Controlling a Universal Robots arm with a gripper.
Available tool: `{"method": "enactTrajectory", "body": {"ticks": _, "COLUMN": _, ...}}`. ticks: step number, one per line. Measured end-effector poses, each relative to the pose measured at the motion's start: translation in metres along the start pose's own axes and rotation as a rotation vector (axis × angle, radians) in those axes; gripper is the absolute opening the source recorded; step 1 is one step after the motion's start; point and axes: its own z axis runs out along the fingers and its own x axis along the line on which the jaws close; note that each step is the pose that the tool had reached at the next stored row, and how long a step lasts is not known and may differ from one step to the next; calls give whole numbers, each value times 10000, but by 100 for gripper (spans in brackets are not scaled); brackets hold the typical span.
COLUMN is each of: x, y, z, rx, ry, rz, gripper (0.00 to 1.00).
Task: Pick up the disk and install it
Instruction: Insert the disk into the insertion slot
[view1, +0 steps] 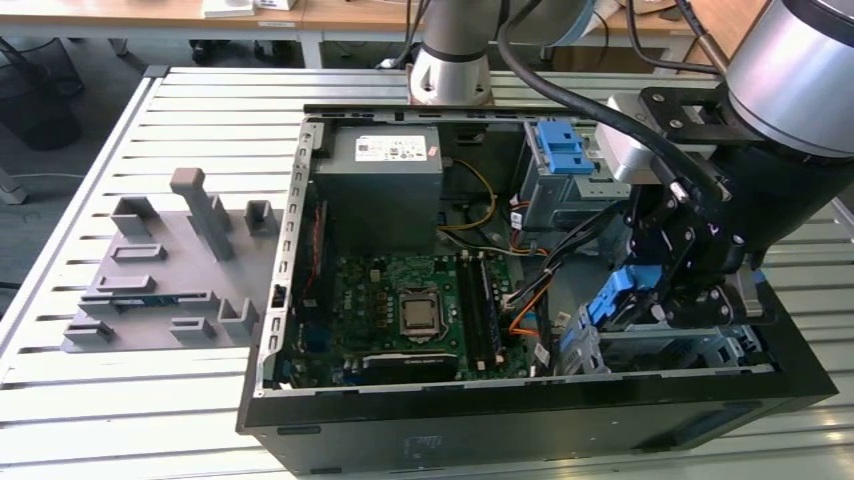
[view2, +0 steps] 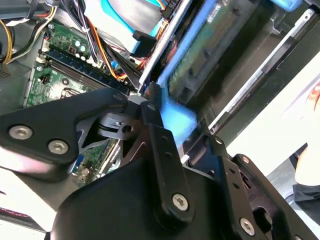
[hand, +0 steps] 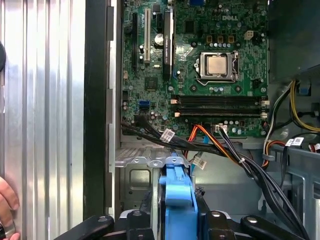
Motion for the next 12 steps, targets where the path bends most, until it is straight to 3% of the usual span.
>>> {"method": "enactTrajectory", "body": {"ticks": 1, "x": 0, "y": 0, "z": 0, "rx": 0, "ry": 0, "rz": 0, "gripper": 44}}
{"method": "enactTrajectory", "body": {"ticks": 12, "x": 0, "y": 0, "z": 1, "rx": -1, "ry": 1, "rz": 1, "gripper": 44}}
